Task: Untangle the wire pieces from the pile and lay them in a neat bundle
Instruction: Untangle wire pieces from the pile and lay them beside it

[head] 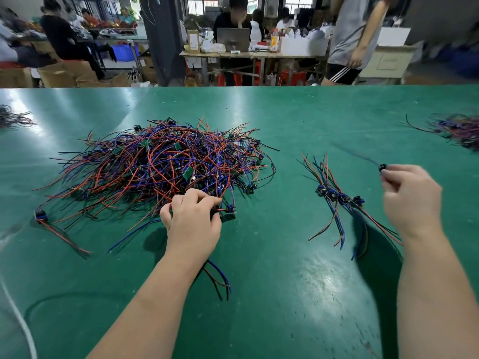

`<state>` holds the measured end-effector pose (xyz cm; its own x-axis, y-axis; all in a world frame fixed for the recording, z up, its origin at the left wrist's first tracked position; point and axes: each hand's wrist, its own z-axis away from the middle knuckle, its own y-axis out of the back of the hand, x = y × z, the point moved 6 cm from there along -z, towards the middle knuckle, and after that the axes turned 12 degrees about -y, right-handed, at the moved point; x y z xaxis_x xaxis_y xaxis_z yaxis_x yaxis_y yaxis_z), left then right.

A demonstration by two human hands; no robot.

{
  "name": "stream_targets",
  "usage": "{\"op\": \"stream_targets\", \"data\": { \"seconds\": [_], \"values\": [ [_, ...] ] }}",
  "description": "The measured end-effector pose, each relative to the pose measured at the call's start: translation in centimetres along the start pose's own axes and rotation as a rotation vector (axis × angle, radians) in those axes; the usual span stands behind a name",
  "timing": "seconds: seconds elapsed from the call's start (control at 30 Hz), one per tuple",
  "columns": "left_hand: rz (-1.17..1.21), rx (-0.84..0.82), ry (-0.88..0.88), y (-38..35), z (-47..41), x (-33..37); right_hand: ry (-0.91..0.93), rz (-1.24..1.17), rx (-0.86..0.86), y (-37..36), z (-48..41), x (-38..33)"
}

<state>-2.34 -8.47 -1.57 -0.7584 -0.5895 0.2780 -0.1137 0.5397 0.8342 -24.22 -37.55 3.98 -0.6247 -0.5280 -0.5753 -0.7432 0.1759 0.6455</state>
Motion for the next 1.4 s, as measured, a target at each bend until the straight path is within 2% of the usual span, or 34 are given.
{"op": "stream_targets", "data": {
  "seconds": [0.2, 0.4, 0.47, 0.6, 0.83, 1.07, 1.23, 1.4],
  "values": [
    [-0.097, -0.153, -0.010, -0.8, 0.1, -0.3, -0.191, 0.286, -0.301, -3.9, 0.6, 2.1],
    [-0.088, -0.023, 0.056, -0.3, -0.1, -1.3, -0.409, 0.204, -0.208, -3.2, 0.6, 3.5],
    [-0.092, 0.009, 0.097, -0.2, -0.2, -1.9, -0.440, 0.224, -0.231, -3.4, 0.8, 3.8],
    [-0.077, 0.008, 0.132, -0.3, -0.3, -2.5, -0.431, 0.245, -0.283, -3.9, 1.4, 3.6],
    [-0.101, 0.026, 0.133, 0.1, -0.3, -2.7, -0.438, 0.109, -0.246, -3.5, 1.9, 2.9],
    [-0.155, -0.052, 0.307, 0.7, -0.1, -4.3, -0.348, 0.087, -0.250, -2.9, 2.4, 1.1],
    [-0.115, 0.012, 0.424, 1.7, 0.1, -5.1, -0.219, -0.016, -0.197, -2.7, 2.9, -1.9],
    [-0.070, 0.222, 0.333, 2.9, 0.2, -3.9, -0.053, -0.215, -0.061, -2.1, 4.5, -5.9]
  ]
}}
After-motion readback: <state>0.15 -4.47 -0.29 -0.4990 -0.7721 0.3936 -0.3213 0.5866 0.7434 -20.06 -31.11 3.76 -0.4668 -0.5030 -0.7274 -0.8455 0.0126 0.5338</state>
